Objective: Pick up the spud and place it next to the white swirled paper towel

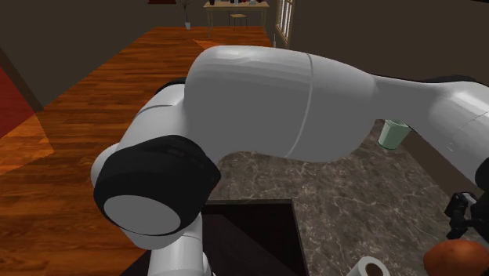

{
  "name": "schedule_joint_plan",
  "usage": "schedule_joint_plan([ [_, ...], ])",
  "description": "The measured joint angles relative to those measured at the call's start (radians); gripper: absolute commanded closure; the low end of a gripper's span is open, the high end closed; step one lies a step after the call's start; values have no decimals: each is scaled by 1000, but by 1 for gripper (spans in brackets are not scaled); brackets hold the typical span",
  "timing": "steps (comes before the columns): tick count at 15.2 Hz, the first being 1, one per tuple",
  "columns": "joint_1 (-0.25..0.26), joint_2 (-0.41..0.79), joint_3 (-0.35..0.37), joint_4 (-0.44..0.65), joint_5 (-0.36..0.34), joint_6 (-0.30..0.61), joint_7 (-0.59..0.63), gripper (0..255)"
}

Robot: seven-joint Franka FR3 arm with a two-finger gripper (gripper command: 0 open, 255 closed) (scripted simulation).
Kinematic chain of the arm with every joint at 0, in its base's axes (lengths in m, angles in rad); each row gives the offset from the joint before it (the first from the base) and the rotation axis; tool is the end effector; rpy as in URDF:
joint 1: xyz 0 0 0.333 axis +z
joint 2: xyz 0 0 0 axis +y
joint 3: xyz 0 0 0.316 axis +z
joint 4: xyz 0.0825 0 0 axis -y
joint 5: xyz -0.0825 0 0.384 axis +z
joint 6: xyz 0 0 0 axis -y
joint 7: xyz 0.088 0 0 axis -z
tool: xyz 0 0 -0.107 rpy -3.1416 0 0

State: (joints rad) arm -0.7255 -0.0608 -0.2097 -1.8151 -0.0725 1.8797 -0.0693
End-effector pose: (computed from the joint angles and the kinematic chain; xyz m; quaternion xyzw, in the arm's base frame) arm 0.3239 -0.4529 0.5687 0.9092 -0.4107 0.0405 0.0551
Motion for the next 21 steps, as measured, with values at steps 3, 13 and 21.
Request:
schedule_joint_plan([
  [3,-1,-2,-1,-44,-1,42,1,255],
  [13,-3,13,-4,-163,-2,175,6,255],
  [21,-3,38,-5,-241,0,279,11,255],
])
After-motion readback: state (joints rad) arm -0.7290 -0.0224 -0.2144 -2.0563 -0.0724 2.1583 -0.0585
